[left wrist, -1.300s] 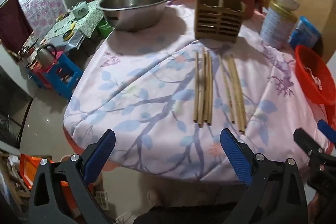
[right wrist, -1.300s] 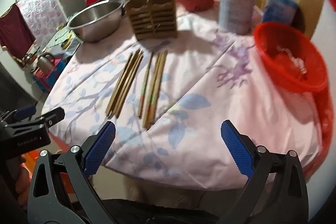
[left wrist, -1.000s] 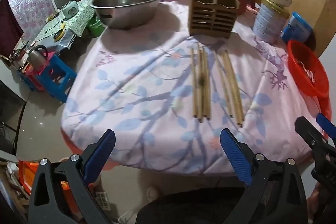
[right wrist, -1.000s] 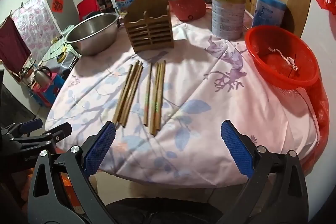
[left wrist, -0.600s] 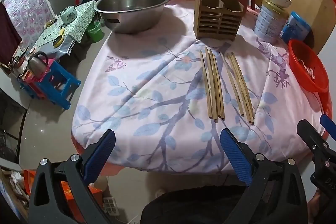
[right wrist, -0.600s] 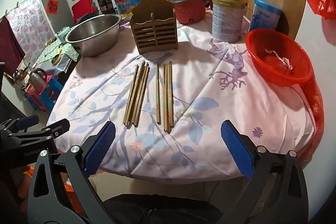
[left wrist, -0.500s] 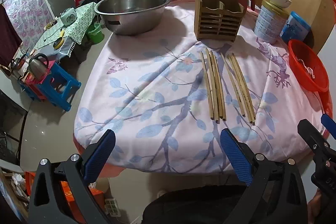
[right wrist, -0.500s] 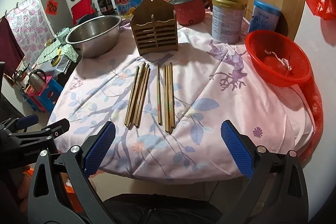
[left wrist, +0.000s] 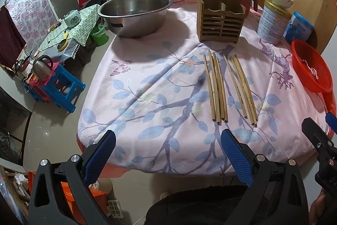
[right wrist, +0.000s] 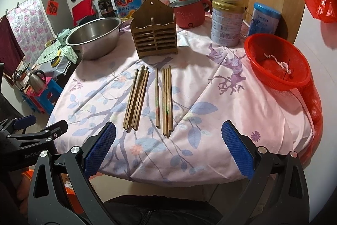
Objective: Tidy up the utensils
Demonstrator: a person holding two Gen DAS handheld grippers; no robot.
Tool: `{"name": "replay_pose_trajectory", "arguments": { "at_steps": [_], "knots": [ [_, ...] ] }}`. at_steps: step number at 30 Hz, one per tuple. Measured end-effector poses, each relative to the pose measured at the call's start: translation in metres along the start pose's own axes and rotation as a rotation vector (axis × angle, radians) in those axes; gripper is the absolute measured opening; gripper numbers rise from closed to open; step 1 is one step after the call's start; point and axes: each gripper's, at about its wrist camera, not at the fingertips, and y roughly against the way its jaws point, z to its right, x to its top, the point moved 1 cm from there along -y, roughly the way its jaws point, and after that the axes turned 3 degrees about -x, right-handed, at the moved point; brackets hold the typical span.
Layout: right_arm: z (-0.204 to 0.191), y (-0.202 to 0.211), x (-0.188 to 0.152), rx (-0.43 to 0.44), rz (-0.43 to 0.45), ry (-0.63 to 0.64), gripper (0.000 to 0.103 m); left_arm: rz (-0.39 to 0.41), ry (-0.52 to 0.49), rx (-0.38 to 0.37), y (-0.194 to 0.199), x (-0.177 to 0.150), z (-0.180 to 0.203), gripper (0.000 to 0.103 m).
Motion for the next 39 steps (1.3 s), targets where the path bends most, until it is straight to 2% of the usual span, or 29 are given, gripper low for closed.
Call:
{"name": "replay_pose_trajectory", "arguments": {
  "at_steps": [39],
  "knots": [
    [0.001,-0.009,0.004,0.016,-0.016,0.008,0.097,-0.034,0.034,0.011,-0.012,0.001,0.001,0.098]
  ]
}}
